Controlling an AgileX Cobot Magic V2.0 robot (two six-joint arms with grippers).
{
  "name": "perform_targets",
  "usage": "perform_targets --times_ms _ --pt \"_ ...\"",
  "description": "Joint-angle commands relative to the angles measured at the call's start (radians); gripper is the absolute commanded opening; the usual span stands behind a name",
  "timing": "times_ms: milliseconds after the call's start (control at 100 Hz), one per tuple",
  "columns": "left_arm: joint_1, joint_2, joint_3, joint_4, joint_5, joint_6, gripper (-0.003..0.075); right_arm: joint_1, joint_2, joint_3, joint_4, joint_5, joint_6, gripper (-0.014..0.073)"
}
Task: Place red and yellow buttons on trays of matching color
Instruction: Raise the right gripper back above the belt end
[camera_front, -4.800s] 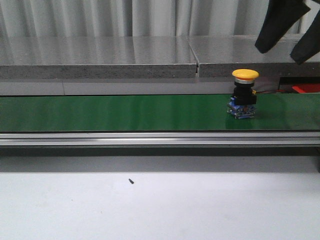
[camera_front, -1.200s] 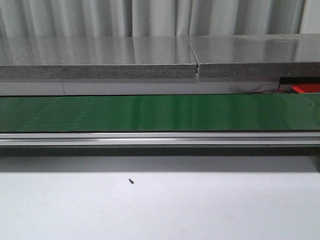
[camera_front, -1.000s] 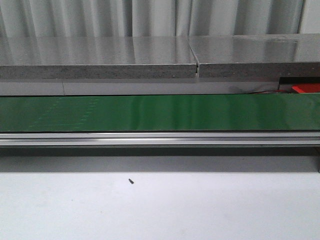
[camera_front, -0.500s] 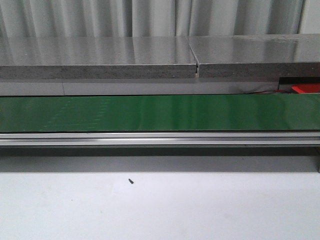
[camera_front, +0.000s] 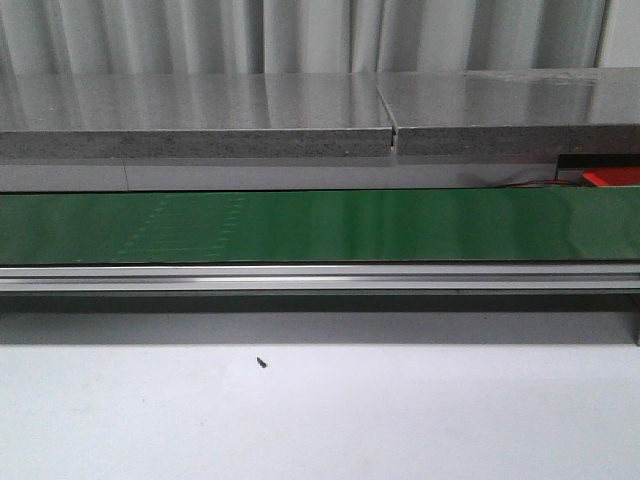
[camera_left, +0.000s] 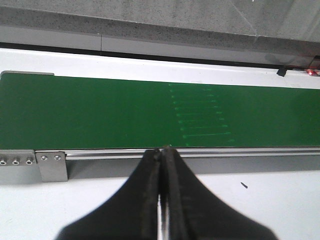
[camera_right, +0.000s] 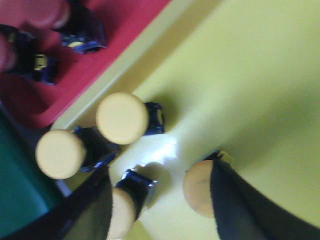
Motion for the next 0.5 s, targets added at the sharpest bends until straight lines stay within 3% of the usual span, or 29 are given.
perform_targets --times_ms 0,60,190,490 --pt "0.002 0.006 -0.026 -0.011 -0.070 -0.008 -0.0019 0.037 -0.102 -0.020 -0.010 -0.010 -0.039 0.0275" --pt "0.002 0.006 -0.026 -0.011 -0.070 -0.008 -0.0019 0.071 -0.147 -0.020 -0.018 -0.002 -0.043 0.0130" --pt "0.002 0.006 -0.026 -0.011 -0.070 -0.008 -0.0019 0.161 -0.223 -0.020 -0.030 -0.001 -0.060 -0.0076" --pt "0.002 0.006 -0.026 -0.011 -0.070 -0.008 -0.0019 0.443 -0.323 -0.020 -0.030 0.002 -0.094 -0.0067"
